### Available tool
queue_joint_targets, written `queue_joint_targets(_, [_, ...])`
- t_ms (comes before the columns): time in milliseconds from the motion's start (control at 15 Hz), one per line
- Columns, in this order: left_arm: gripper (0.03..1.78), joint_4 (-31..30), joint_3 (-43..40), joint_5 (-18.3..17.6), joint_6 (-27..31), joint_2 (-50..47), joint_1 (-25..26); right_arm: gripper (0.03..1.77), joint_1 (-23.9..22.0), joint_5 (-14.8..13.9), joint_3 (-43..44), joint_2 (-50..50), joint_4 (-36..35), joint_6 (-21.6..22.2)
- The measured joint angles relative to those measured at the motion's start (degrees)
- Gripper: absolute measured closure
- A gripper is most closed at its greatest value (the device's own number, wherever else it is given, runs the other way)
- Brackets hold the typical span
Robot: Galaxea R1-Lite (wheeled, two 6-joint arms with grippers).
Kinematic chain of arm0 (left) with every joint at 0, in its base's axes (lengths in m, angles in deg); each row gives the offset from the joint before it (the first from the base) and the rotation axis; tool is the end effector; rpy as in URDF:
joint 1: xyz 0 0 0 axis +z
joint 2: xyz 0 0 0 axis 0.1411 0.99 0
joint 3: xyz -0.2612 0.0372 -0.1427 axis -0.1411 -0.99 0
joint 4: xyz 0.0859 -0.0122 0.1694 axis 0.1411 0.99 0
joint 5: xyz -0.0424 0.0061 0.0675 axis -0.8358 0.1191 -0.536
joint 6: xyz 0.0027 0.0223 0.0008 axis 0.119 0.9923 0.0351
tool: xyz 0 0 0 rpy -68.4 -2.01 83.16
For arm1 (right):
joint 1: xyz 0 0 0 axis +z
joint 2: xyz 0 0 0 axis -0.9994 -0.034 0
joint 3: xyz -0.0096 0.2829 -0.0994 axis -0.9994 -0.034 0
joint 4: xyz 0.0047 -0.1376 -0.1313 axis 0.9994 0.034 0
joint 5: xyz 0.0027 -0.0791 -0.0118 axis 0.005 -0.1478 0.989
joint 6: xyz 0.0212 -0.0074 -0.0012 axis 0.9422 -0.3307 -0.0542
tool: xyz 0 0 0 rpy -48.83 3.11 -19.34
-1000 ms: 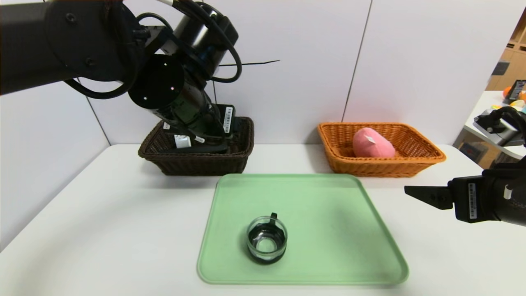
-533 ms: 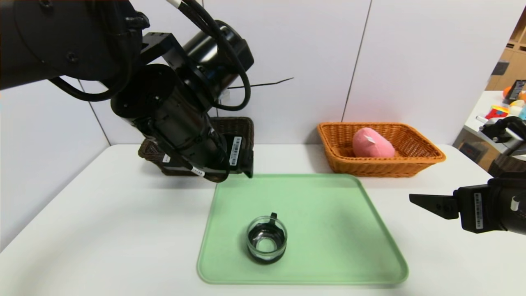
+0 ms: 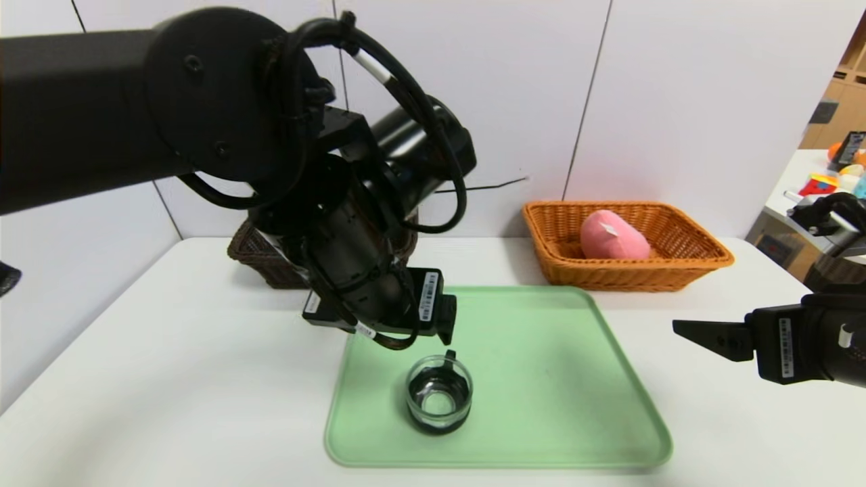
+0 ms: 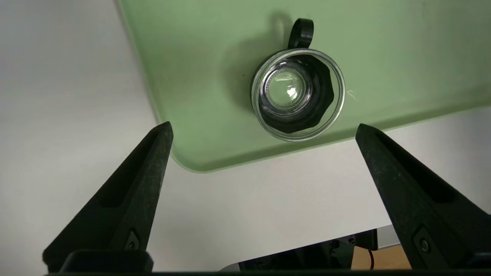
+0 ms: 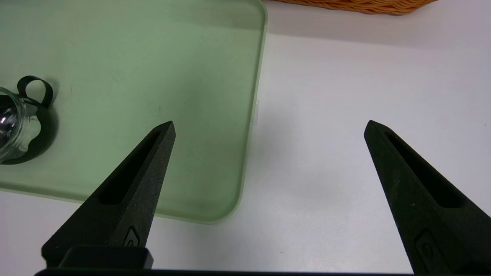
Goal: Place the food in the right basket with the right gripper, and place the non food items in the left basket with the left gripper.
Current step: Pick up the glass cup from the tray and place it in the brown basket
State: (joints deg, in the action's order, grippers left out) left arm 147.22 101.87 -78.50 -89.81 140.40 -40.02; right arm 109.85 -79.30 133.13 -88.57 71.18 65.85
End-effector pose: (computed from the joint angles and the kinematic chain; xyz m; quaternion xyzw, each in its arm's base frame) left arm 0.2240 -0.2444 0.2653 -0.0070 0.5259 -0.1289 0.8407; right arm 0.1569 0.0583 0.2248 -0.0091 0.2960 0.0681 0.9527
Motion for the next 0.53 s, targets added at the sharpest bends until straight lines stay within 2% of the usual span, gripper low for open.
queue_joint_targets(533, [0.12,0.0,-0.3,0.5,-1.3,6.6,-0.2,0.10,-0.3,0.0,0.1,-0.1,0.0,0.0])
